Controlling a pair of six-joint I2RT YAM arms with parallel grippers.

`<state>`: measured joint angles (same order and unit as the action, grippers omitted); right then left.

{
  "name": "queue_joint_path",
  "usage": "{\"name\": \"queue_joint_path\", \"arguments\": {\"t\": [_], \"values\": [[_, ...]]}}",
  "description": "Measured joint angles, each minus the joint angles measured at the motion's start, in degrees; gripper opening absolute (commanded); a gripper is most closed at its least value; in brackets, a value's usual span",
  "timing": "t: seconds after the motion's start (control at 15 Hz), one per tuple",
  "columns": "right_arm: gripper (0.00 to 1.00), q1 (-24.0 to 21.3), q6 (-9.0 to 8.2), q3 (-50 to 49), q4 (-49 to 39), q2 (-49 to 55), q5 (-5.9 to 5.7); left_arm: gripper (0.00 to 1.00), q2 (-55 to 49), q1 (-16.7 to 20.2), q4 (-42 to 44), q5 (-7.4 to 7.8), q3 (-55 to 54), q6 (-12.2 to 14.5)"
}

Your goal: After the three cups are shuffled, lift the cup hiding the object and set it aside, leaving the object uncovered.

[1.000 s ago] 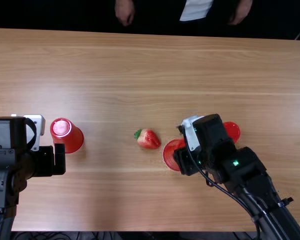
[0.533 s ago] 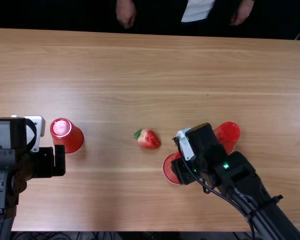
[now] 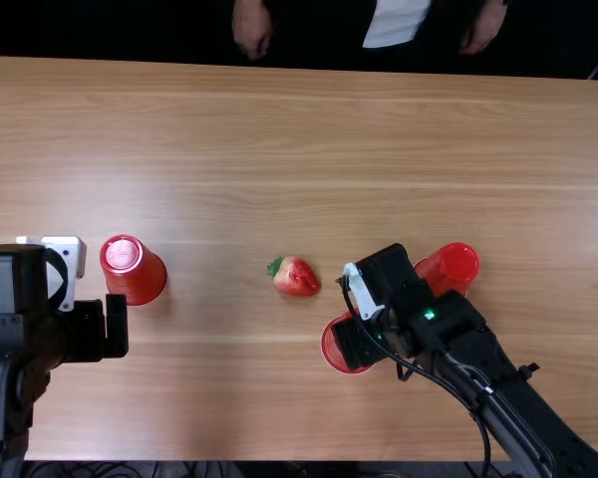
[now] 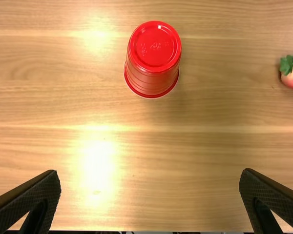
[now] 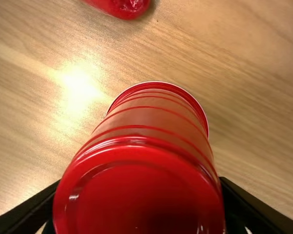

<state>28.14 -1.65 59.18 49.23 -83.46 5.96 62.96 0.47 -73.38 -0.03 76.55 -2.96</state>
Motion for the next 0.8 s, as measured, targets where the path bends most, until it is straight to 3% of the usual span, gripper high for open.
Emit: {"name": "queue_joint_path", "arguments": {"t": [0.33,0.6,0.8], "values": [[1.00,0.0,0.02,0.0,-3.8,0.9,0.04,1.00,-0.6,0.0,0.0,0.00,0.0,1.4],[1.00,-0.3,0.07,2.6,-2.4,11.6,0.04,1.00,-1.6,0.0,0.0,0.00,0.0,1.7],[1.00,-5.7,0.04,6.5,3.7,17.2,-0.04,1.00,-1.6,0.0,0.1,0.00,0.0,1.7]]}}
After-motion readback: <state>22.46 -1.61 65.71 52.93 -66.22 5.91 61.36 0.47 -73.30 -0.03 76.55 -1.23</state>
